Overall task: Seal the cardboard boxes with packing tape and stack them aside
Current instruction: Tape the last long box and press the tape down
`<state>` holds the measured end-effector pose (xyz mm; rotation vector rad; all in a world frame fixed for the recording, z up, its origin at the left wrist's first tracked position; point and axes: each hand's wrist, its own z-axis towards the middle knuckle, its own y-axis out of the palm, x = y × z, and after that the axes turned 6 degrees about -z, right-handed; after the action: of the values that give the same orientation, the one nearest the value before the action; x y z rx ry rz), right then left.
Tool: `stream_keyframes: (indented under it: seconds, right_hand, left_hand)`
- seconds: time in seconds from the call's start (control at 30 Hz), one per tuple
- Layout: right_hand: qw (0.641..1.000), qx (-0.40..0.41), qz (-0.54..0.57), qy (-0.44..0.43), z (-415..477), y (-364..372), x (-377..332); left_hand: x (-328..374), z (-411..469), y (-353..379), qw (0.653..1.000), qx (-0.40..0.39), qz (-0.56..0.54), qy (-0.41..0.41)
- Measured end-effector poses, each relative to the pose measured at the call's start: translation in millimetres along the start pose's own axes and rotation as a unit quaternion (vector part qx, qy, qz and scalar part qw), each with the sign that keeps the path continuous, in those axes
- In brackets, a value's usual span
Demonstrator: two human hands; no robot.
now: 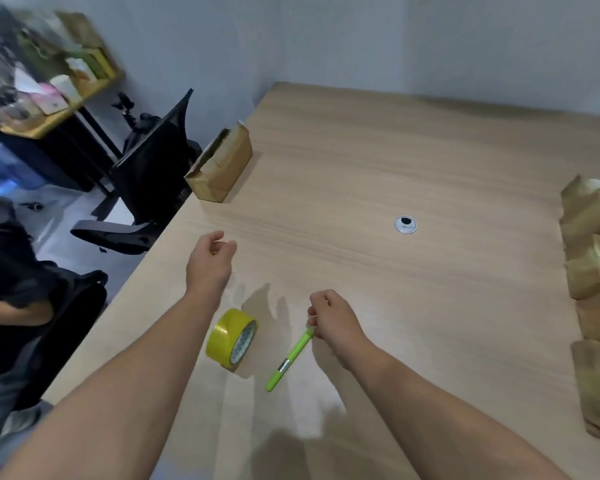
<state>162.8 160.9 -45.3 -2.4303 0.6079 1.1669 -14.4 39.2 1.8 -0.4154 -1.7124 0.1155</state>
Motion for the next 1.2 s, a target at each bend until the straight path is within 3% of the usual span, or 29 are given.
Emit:
stream_keyframes:
  seconds: [0.1, 0.27, 0.43, 0.67, 0.93, 1.2]
  right_hand:
    - [0.999, 0.014, 0.038, 0.014, 27, 13, -12]
    - [0.998, 0.053, 0.033, 0.02, 65, 33, -27]
    - [0.995, 0.07, 0.046, 0.051, 99, 56, -33]
    - [0.993, 0.075, 0.064, 0.063, 126, 76, -40]
    - [0.993, 0.085, 0.068, 0.05, 130, 69, -47]
    - [0.988, 0.107, 0.109, 0.011, 102, 45, -61]
  left_hand:
    - [3, 71, -6, 0.993, -0.014, 0.112, 0.017]
    - [10, 179, -4, 0.951, -0.024, 0.302, 0.07]
    - [9, 252, 6, 0.924, -0.038, 0.373, 0.072]
    - [-1, 301, 9, 0.952, -0.039, 0.301, 0.026]
    - [-7, 277, 24, 0.964, -0.033, 0.257, 0.056]
    - [-8, 190, 16, 0.953, -0.154, 0.23, 0.124]
